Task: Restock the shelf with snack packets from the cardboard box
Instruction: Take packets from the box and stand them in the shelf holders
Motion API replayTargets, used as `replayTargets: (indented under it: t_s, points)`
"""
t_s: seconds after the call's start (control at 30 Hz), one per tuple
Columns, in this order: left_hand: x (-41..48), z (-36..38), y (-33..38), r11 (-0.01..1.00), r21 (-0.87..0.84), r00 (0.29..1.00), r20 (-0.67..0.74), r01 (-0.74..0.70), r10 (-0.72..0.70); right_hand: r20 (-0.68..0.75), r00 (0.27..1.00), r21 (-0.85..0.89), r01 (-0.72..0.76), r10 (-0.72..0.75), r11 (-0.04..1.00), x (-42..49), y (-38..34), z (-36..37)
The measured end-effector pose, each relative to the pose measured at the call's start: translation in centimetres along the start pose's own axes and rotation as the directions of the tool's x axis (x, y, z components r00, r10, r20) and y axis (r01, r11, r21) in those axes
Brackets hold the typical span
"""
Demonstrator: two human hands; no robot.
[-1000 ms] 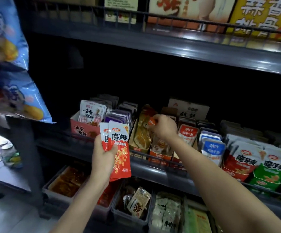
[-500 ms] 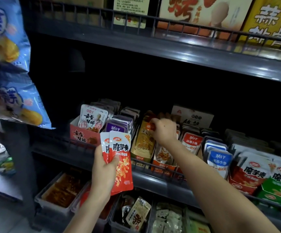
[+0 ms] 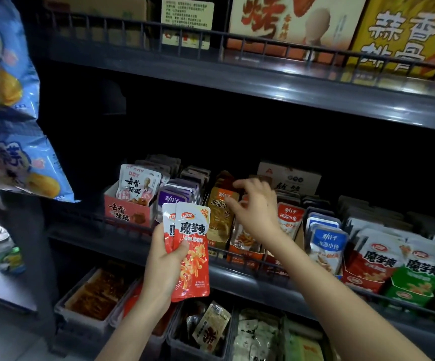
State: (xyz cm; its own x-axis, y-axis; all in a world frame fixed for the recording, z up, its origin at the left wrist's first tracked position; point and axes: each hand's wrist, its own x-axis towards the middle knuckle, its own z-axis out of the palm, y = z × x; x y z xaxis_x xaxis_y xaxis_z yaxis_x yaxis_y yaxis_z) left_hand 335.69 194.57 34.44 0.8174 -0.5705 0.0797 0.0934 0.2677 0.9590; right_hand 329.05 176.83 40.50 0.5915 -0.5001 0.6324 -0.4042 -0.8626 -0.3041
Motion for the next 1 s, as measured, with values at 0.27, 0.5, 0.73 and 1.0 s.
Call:
replayTargets:
  t_s: [0.27, 0.5, 0.73, 1.0]
  points:
    - [-2.8, 2.9, 0.4, 0.991, -0.018, 0.96, 0.25, 0.132, -0.123, 0.606, 0.778, 0.68, -0.615, 0.166, 0.4, -9.0, -0.6, -4.7]
    - [-5.2, 6.5, 0.2, 0.97, 0.145, 0.837, 0.49, 0.197, -0.244, 0.658, 0.731, 0.657, -0.674, 0.177, 0.338, -11.5, 3.5, -9.2]
    - [-6.9, 9.8, -0.3, 0.959, 0.19, 0.77, 0.573, 0.209, -0.281, 0.673, 0.707, 0.632, -0.702, 0.216, 0.329, -12.6, 6.3, -12.2]
    - [-7.2, 13.1, -2.4, 0.949, 0.316, 0.852, 0.493, 0.012, -0.175, 0.526, 0.754, 0.651, -0.655, 0.394, 0.384, -16.0, 10.1, -16.0]
